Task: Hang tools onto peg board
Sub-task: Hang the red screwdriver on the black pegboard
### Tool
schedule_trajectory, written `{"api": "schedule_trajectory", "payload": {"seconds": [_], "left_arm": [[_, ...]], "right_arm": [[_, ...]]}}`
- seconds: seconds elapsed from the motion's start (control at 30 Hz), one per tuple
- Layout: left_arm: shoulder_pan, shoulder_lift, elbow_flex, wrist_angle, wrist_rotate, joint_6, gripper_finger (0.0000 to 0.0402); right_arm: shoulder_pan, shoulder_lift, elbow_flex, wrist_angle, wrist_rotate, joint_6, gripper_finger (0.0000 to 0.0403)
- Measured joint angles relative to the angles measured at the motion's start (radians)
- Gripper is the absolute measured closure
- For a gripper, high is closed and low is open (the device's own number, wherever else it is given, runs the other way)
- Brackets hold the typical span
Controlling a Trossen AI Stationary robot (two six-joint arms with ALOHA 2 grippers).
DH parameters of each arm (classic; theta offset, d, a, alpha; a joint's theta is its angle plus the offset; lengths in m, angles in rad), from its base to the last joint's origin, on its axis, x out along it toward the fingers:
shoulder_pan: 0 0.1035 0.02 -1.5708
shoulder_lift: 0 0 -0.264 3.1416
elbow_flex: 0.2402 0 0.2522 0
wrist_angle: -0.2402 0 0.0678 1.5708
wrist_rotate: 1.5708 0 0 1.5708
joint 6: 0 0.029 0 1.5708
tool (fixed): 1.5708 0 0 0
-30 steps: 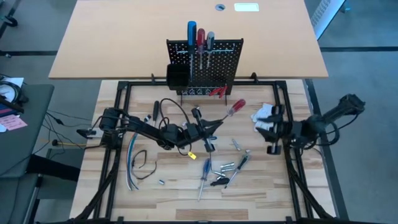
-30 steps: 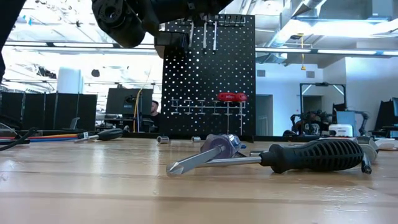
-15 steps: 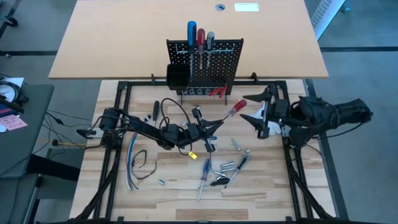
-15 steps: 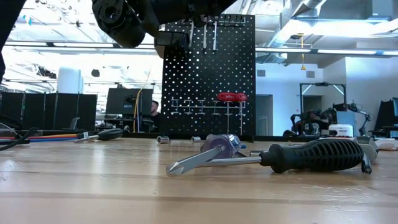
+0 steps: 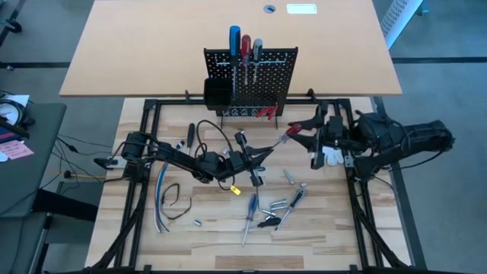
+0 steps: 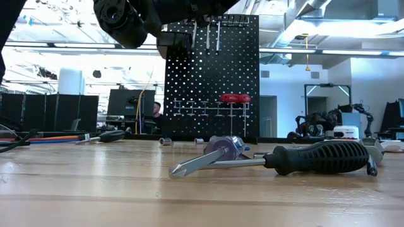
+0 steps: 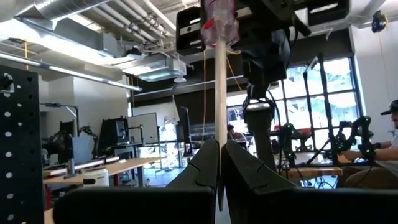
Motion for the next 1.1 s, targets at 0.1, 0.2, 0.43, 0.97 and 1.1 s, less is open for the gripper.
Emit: {"api": "schedule_trajectory", "payload": {"seconds": [0.1,0.2,0.43,0.97,1.1], "left_arm": [[0.001,0.000,0.000,-0.023,-0.002,0.002,0.0395],[-0.001,-0.027,0.000,-0.142,-0.039,0.033,0.0368],[-0.005,-0.084,-0.004,-0.608,-0.196,-0.016,0.0275],[-0.043,-0.079,-0.021,-0.857,-0.202,-0.201,0.0247],[-0.044,-0.079,-0.021,-0.863,-0.202,-0.194,0.0247]], "right_arm": [[-0.001,0.002,0.017,-0.037,-0.006,0.019,0.0305],[-0.013,0.022,0.048,-0.080,-0.003,0.016,0.0306],[-0.109,0.139,0.248,-0.244,0.013,0.008,0.0306],[-0.524,0.594,0.954,-0.669,-0.203,0.019,0.0306],[-0.585,0.672,1.078,-0.731,-0.231,0.036,0.0306]]}}
